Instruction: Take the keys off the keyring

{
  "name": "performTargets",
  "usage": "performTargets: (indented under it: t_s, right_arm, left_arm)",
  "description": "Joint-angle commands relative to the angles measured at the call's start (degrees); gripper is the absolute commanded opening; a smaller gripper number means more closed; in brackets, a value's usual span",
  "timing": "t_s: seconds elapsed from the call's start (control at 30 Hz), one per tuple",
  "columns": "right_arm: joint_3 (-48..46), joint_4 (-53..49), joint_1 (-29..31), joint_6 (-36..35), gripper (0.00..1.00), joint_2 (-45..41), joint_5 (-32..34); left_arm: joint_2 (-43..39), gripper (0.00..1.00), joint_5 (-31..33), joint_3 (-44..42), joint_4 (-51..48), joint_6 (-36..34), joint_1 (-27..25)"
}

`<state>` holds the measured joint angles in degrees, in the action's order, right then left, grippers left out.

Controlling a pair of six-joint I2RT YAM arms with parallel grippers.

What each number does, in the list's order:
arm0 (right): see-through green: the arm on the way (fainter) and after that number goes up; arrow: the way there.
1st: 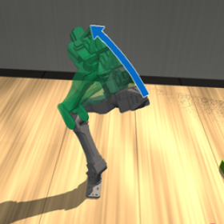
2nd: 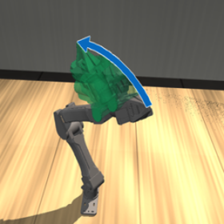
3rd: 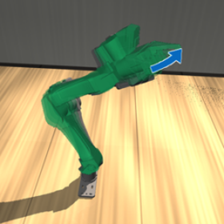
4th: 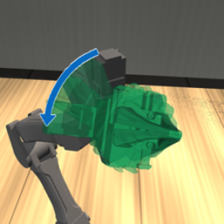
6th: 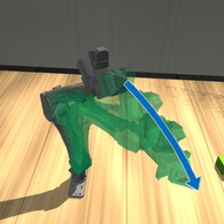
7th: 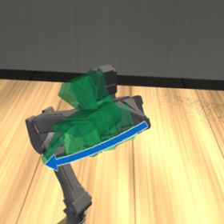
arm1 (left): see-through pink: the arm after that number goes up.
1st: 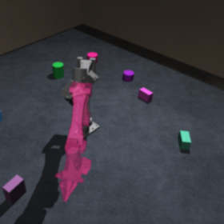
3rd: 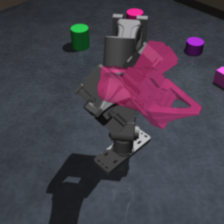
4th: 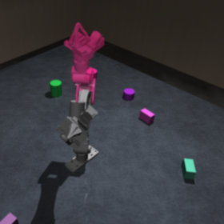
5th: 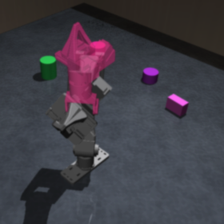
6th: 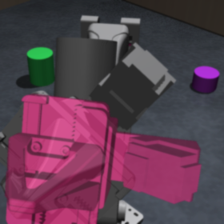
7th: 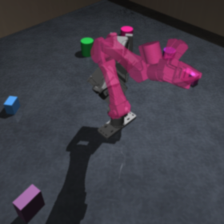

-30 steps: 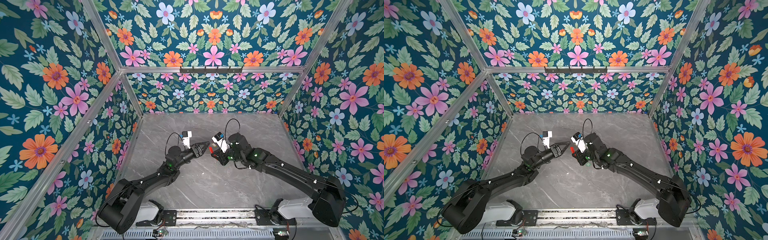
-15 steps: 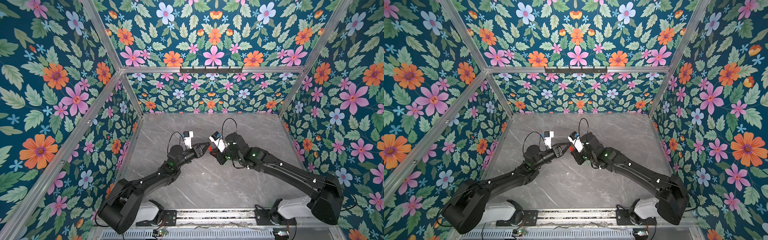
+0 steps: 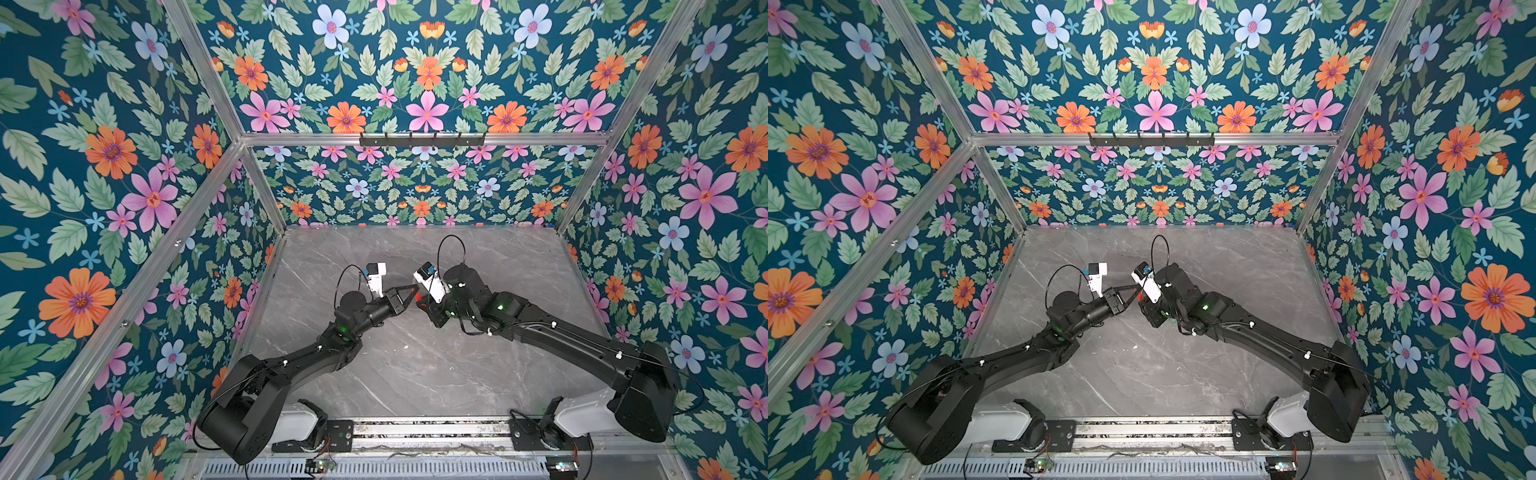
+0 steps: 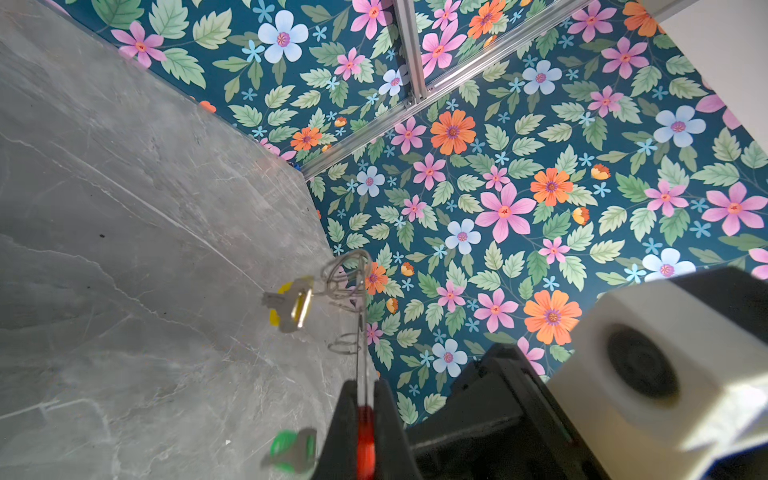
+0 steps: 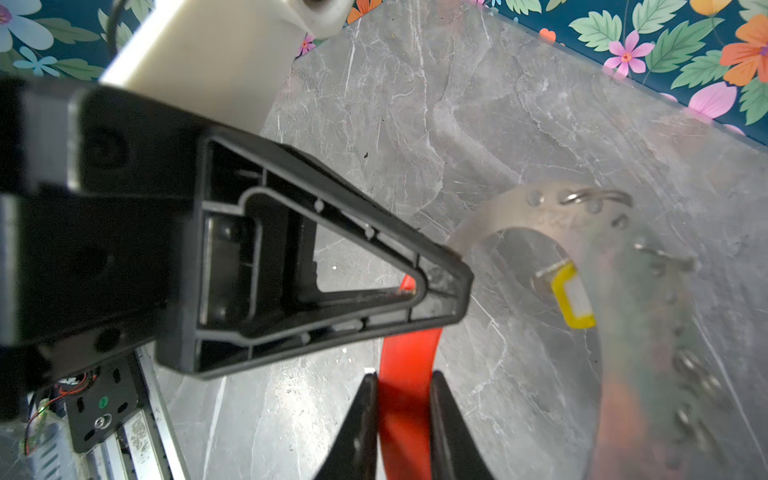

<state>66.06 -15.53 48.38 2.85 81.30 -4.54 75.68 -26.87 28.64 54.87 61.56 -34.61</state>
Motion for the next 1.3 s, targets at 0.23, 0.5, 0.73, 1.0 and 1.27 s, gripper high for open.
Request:
performTargets:
  t_s: [0.23, 0.5, 0.73, 1.0, 1.27]
  right_arm:
    - [-6.2, 9.5, -0.8, 3.8, 0.60, -10.8, 1.4]
    - [-19.3, 23.2, -11.1, 12.1, 0.64, -23.5, -5.5]
    - [-22.9, 21.1, -12.4, 7.5, 0.70, -27.9, -14.4]
    - [-26.4, 27.4, -13.3, 6.6, 0.67, -26.6, -23.4]
    - [-24.8, 30.3, -13.3, 7.3, 0.61, -22.4, -25.1]
  left_arm:
    - [-5.1, 0.00, 8.3, -1.7, 2.1, 5.1, -1.2]
    - [-13.2, 0.00, 15.3, -2.4, -4.9, 5.4, -1.6]
    - [-16.5, 0.00, 15.4, -1.0, -7.7, 6.6, -1.8]
    - [-20.0, 0.00, 16.2, -1.4, -9.3, 6.7, -2.0]
    - [-21.8, 0.00, 17.2, -1.7, -10.7, 6.2, -2.3]
